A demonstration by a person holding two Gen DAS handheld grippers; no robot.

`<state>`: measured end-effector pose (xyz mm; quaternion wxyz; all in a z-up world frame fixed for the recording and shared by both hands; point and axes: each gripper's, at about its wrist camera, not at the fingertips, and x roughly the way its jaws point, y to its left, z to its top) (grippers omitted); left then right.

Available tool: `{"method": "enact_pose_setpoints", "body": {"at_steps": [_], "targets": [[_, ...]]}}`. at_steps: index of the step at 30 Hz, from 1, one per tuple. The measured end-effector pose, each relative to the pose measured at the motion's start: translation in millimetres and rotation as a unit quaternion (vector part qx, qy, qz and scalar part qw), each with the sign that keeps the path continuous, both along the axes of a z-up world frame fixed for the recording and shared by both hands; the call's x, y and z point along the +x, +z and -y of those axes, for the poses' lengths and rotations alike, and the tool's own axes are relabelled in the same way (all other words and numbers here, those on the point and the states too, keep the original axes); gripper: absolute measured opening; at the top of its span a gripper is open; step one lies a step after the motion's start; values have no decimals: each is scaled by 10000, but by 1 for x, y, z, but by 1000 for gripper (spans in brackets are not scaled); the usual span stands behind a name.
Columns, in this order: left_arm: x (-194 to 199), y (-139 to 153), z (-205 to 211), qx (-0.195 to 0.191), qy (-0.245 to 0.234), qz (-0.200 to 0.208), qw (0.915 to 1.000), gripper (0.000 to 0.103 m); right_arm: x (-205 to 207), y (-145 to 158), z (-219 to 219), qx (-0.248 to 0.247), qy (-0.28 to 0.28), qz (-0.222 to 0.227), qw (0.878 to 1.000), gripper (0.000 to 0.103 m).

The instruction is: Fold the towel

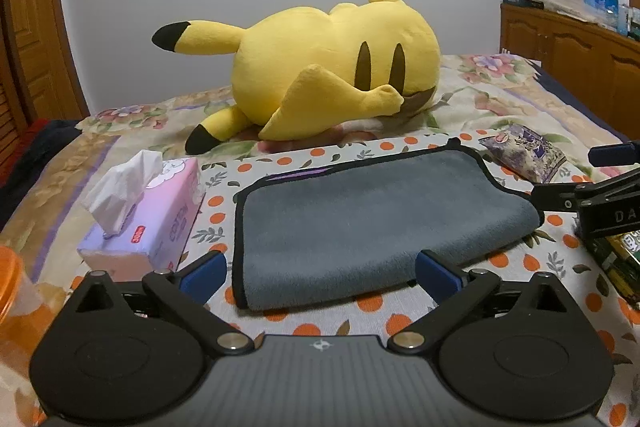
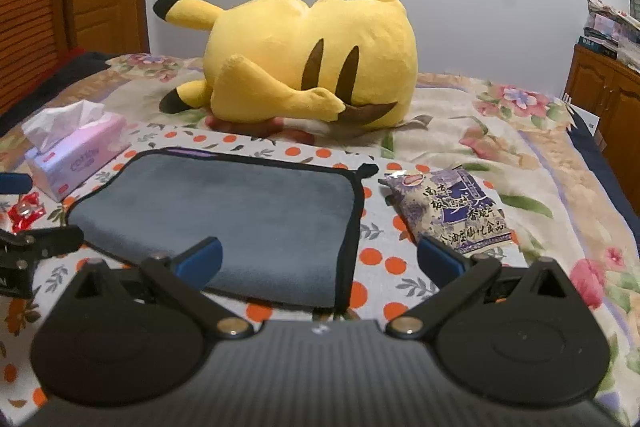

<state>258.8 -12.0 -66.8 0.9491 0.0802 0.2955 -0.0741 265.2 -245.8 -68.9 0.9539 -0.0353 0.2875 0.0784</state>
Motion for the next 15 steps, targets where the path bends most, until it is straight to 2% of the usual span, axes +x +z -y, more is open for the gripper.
{"method": "enact_pose_setpoints", "body": {"at_steps": [15], "targets": [[-44,26,2,60,58,42,10000,103,-45,26,1,-8,-5,81,10000,103]]}}
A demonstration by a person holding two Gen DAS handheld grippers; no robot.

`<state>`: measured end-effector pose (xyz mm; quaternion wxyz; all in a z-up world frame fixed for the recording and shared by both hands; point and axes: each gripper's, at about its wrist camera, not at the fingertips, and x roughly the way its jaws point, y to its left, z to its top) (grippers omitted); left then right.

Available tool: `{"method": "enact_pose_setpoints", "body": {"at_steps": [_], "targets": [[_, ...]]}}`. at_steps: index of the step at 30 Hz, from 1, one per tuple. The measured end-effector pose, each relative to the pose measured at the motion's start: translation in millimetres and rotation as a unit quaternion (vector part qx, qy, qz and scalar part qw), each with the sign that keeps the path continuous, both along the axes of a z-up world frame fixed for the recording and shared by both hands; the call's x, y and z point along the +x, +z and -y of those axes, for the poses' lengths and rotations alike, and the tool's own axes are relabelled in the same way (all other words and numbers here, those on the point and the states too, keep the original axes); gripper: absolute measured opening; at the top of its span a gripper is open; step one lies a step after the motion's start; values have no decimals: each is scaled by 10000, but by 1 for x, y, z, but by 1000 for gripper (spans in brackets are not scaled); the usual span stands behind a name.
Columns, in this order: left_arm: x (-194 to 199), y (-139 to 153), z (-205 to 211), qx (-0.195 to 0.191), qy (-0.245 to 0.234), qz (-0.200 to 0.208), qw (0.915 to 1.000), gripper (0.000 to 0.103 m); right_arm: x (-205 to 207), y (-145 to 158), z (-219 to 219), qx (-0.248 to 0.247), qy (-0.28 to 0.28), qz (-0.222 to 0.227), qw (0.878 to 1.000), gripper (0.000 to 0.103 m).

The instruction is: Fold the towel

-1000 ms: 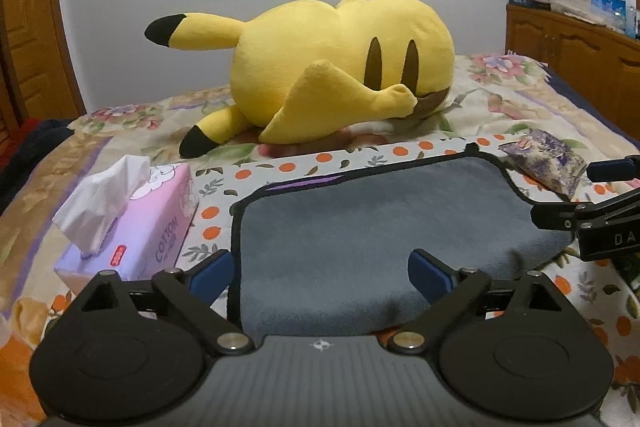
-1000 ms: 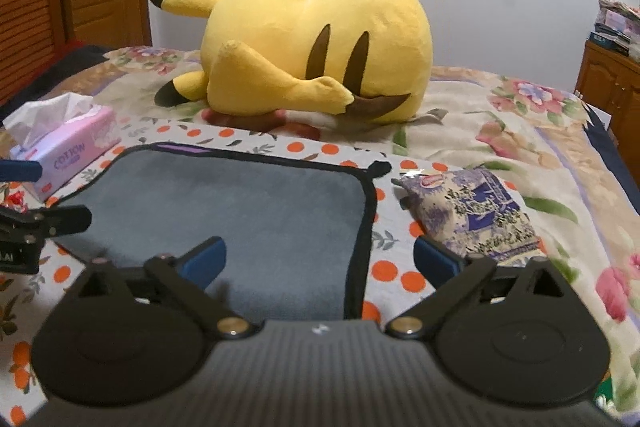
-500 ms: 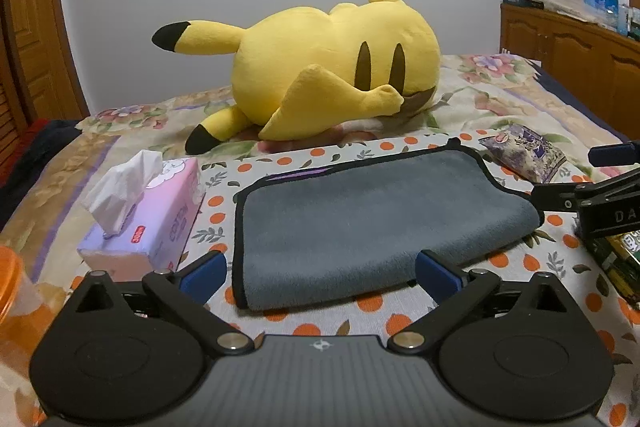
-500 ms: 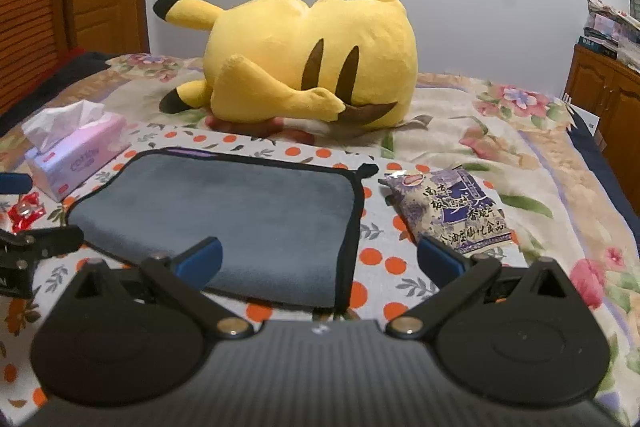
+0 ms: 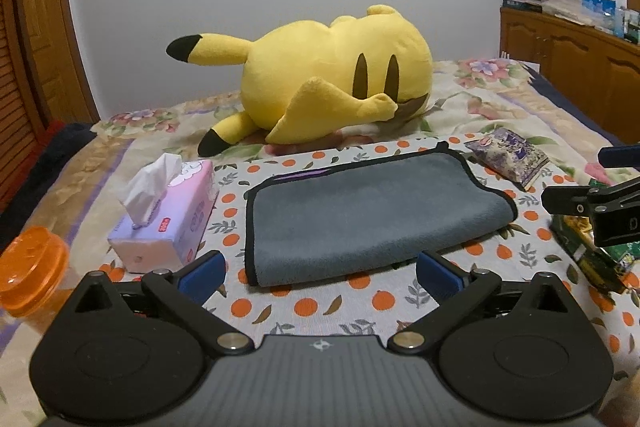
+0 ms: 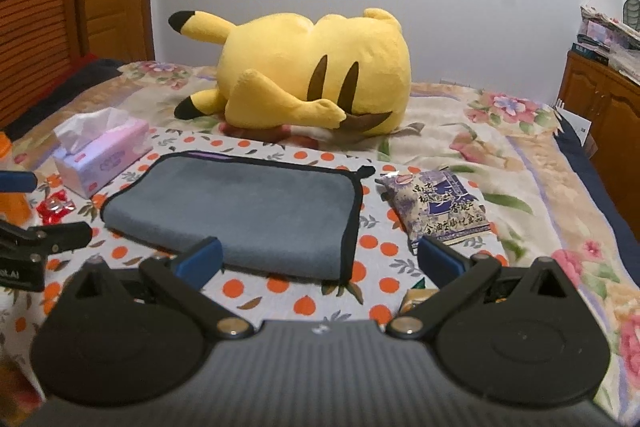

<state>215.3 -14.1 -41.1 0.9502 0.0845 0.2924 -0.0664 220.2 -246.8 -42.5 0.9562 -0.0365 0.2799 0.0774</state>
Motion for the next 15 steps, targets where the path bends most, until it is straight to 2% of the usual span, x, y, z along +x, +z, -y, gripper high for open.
{"method": "enact_pose_setpoints", "body": {"at_steps": [15], "targets": [[-52,39,5,-46,-52,53,10000,103,-52,35,7,100,-78,160,9998,103]]}}
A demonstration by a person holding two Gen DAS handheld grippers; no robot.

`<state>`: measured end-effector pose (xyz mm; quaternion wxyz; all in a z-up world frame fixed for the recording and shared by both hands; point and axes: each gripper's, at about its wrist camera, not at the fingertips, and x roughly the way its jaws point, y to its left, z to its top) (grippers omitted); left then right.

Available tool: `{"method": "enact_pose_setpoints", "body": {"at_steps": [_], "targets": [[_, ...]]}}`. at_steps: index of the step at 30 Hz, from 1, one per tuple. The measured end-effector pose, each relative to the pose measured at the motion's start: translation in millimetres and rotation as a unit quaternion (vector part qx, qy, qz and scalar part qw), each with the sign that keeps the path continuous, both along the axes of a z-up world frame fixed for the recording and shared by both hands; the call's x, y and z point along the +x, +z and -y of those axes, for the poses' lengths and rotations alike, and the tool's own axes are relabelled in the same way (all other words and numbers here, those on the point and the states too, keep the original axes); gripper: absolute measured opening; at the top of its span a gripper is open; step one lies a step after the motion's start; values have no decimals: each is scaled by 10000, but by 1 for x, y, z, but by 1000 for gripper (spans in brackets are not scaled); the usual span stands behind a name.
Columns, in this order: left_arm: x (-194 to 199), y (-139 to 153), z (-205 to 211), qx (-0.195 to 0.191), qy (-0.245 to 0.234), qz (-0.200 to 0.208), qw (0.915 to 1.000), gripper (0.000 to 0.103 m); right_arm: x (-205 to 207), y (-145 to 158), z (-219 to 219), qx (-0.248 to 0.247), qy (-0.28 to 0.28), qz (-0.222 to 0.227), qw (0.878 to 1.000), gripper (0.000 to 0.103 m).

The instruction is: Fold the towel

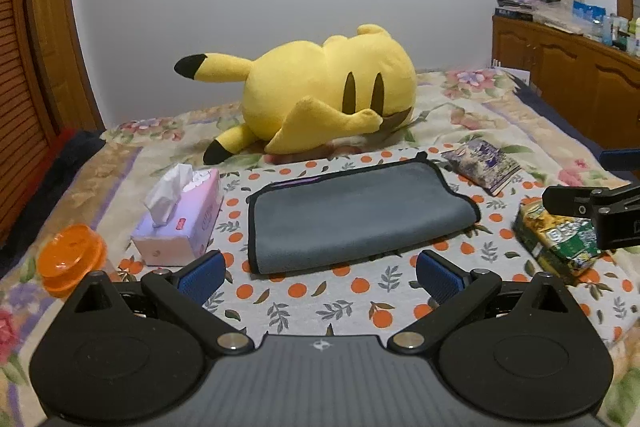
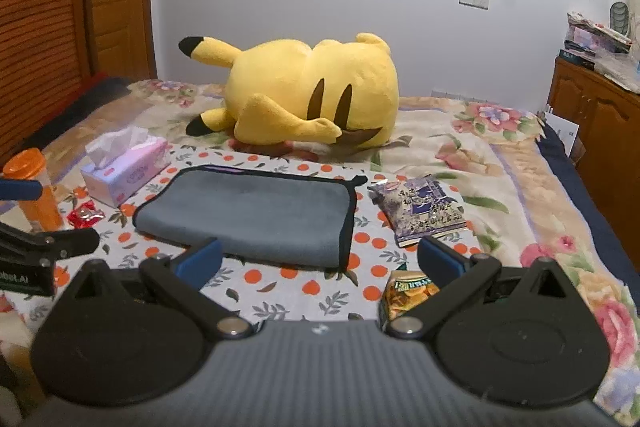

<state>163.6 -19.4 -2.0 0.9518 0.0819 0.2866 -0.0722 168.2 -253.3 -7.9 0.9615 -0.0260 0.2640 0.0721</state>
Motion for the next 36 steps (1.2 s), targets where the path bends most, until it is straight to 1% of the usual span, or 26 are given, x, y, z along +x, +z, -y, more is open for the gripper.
{"method": "enact_pose_setpoints", "body": {"at_steps": [7,13,20,26,36], "targets": [[-25,22,-2,34,19,118,9999,103,-25,15,3,49,-5,130,9999,103],[-49,30,0,61,30,171,9998,103,-46,24,8,114,-4,210,9997,103],[-75,28,3,7,26,153,9999,103,-69,27,16,159,-46,241,9996,103],[-93,22,3,-54,65,129,9999,103,-85,23,20,112,-52,250,9996,103],[-114,11,-5,-69,134,38,9999,103,-105,15,21,193,-49,206,9996,103]]}}
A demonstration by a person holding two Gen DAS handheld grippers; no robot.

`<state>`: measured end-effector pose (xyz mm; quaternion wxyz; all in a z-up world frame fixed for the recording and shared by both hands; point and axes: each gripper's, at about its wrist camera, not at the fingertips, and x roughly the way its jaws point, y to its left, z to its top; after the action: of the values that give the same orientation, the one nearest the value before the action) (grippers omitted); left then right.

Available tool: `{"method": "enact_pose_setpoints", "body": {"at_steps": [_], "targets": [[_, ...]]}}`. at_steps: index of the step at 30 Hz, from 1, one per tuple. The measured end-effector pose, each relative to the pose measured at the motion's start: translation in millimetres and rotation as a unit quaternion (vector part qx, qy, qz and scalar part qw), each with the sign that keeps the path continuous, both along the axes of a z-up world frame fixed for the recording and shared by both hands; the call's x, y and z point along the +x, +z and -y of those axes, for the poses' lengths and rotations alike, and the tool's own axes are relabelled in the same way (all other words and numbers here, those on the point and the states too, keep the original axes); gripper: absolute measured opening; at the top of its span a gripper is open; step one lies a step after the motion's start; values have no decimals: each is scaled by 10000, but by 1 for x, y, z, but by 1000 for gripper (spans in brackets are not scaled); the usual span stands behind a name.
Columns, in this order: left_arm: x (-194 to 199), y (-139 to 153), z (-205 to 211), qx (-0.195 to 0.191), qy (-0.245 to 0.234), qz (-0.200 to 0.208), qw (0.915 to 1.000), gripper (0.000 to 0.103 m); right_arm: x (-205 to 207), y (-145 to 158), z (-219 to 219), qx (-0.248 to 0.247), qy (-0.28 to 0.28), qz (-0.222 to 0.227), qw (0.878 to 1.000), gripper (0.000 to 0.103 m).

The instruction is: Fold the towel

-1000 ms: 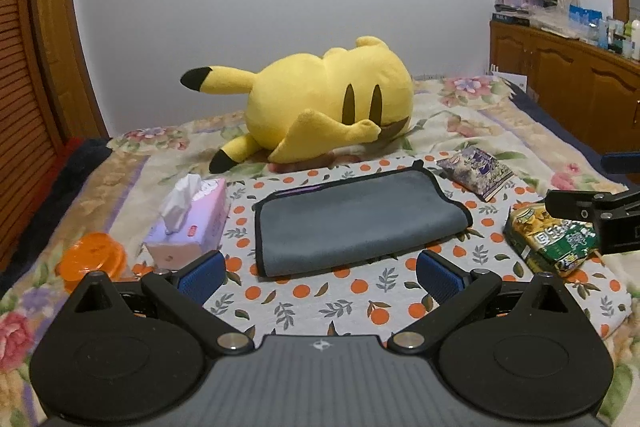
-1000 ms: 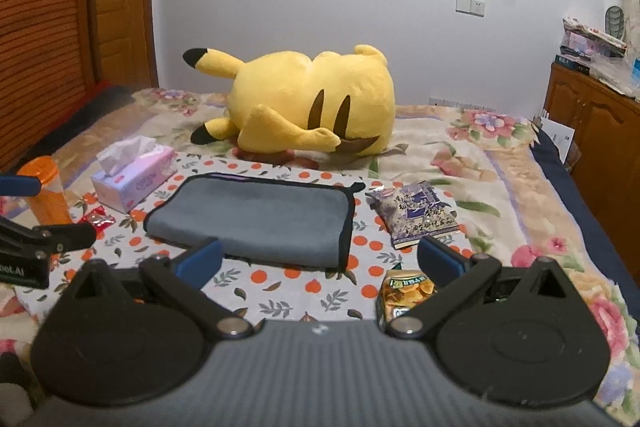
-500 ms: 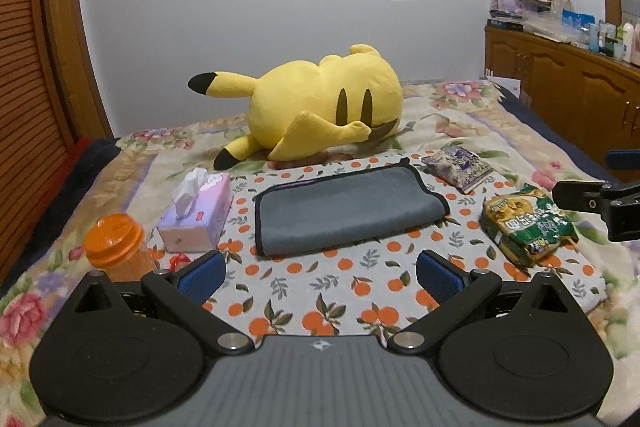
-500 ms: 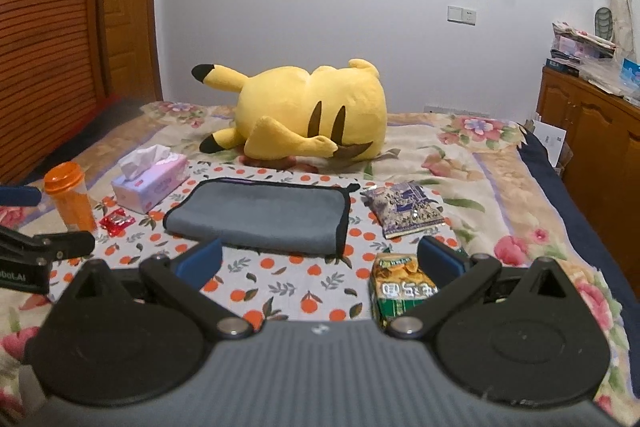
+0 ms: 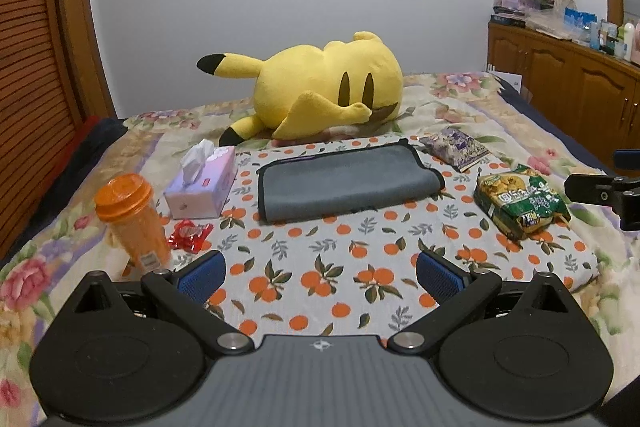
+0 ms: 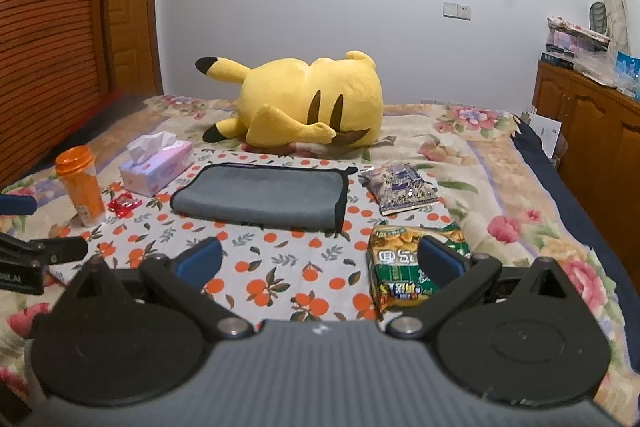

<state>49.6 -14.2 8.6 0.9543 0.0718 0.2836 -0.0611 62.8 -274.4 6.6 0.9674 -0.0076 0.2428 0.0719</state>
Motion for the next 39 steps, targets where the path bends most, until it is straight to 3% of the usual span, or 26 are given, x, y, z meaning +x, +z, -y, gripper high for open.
{"method": "enact_pose_setpoints", "body": {"at_steps": [39], "targets": [[-21,-54,-9,-50,193,-384,9991,103,-18,-42,-18,30,68,-359,9993,103]]}}
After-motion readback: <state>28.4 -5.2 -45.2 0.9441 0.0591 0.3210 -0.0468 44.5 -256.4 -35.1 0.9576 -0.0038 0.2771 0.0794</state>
